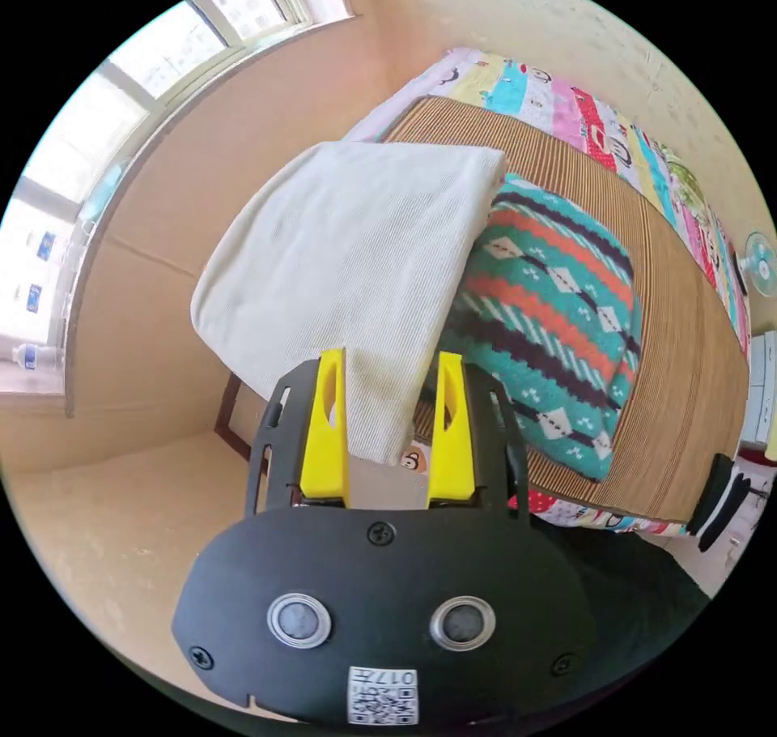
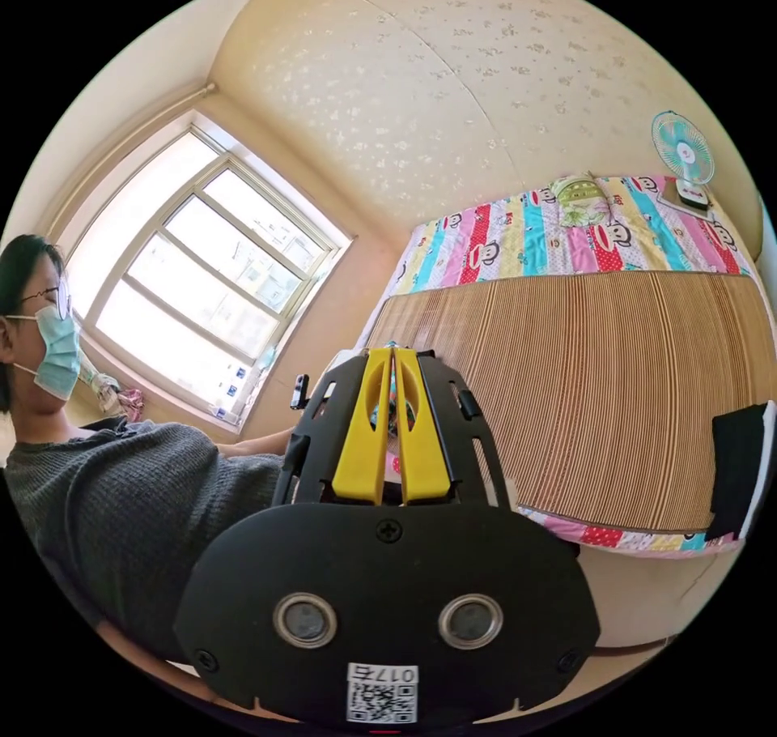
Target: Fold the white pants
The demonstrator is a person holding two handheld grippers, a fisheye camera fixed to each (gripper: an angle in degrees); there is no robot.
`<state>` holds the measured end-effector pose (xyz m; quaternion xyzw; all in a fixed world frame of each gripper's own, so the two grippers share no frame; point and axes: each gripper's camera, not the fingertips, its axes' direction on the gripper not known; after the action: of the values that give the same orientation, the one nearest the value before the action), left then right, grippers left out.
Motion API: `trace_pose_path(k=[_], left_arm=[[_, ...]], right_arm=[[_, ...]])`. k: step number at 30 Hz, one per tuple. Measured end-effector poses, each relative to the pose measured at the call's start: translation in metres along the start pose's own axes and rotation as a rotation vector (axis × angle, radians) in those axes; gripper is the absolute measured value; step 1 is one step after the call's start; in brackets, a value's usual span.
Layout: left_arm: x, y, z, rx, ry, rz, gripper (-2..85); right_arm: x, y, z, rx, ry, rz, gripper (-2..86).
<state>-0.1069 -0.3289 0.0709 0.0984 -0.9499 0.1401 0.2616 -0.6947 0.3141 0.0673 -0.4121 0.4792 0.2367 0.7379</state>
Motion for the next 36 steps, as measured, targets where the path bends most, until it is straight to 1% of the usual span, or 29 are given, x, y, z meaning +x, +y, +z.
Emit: trace_pose_path(k=[1,2,3,4,5,6,7,9,10,11,12,13,14,15,16,18,20,23,25,26,27,31,32,34,35,36], left_arm=[[0.007,0.005,0.008,-0.014,-0.019,0.004,13.8],[0.021,0.02,0.012,-0.008,-0.096,-0.006,12.3],[0.03,0.03,0.014,-0.021,-0.108,-0.009,10.4],[0.03,0.035,0.011,-0.022,-0.105,-0.035,9.2],[0.022,0.047,0.001,-0.001,-0.041,-0.114,7.7],[0.0,0.062,-0.01,0.035,0.095,-0.216,6.7],[-0.014,0.07,-0.014,0.052,0.183,-0.269,6.5],[-0.074,0.098,-0.023,0.109,0.58,-0.452,5.8],[-0.086,0.103,-0.028,0.137,0.672,-0.468,5.6],[-0.104,0.112,-0.049,0.217,0.805,-0.451,5.3],[-0.113,0.12,-0.082,0.309,0.846,-0.385,5.2],[-0.114,0.124,-0.1,0.344,0.836,-0.347,5.1],[-0.113,0.135,-0.137,0.415,0.81,-0.265,4.9],[-0.11,0.15,-0.17,0.499,0.838,-0.188,4.8],[-0.108,0.158,-0.184,0.539,0.879,-0.154,4.6],[-0.103,0.195,-0.222,0.689,1.114,-0.071,4.4],[-0.09,0.226,-0.248,0.779,1.228,-0.013,4.4],[-0.051,0.283,-0.302,0.943,1.266,0.173,4.6],[-0.029,0.314,-0.327,1.028,1.36,0.289,4.6],[-0.015,0.333,-0.34,1.081,1.435,0.368,4.6],[-0.002,0.353,-0.353,1.127,1.498,0.438,4.7],[0.037,0.409,-0.389,1.186,1.567,0.619,4.8],[0.05,0.425,-0.396,1.185,1.6,0.698,4.7],[0.072,0.443,-0.4,1.155,1.691,0.8,4.6],[0.086,0.451,-0.398,1.127,1.764,0.845,4.6],[0.101,0.456,-0.393,1.082,1.836,0.867,4.6]], right_arm=[[0.002,0.0,-0.001,0.001,0.005,0.019,0.4],[0.003,-0.001,-0.002,0.003,0.009,0.027,0.4],[0.003,-0.002,-0.003,0.008,0.018,0.036,0.4],[0.003,-0.003,-0.004,0.018,0.03,0.034,0.4],[0.003,-0.003,-0.004,0.024,0.037,0.032,0.4],[0.003,-0.004,-0.003,0.036,0.047,0.027,0.4],[0.005,-0.004,-0.002,0.041,0.05,0.021,0.4],[0.013,-0.005,0.003,0.034,0.05,0.031,0.4],[0.021,-0.007,0.007,0.028,0.047,0.048,0.4],[0.025,-0.008,0.009,0.025,0.041,0.056,0.4],[0.032,-0.012,0.013,0.021,0.021,0.068,0.4],[0.039,-0.016,0.017,0.022,-0.007,0.076,0.4],[0.042,-0.019,0.019,0.024,-0.023,0.077,0.5],[0.048,-0.025,0.023,0.029,-0.055,0.075,0.5],[0.054,-0.033,0.026,0.031,-0.083,0.07,0.6],[0.06,-0.045,0.032,0.032,-0.117,0.06,0.7],[0.064,-0.058,0.037,0.031,-0.154,0.034,0.9],[0.067,-0.076,0.048,0.023,-0.202,-0.032,1.7],[0.074,-0.085,0.067,-0.004,-0.24,-0.056,3.4],[0.077,-0.087,0.073,-0.016,-0.261,-0.045,4.0],[0.083,-0.09,0.087,-0.041,-0.321,-0.026,5.9],[0.103,-0.092,0.137,-0.129,-0.551,0.046,12.3],[0.106,-0.091,0.143,-0.137,-0.575,0.064,13.2],[0.125,-0.088,0.168,-0.182,-0.699,0.154,16.8],[0.13,-0.087,0.175,-0.204,-0.741,0.179,17.6],[0.137,-0.086,0.19,-0.258,-0.829,0.207,18.6]])
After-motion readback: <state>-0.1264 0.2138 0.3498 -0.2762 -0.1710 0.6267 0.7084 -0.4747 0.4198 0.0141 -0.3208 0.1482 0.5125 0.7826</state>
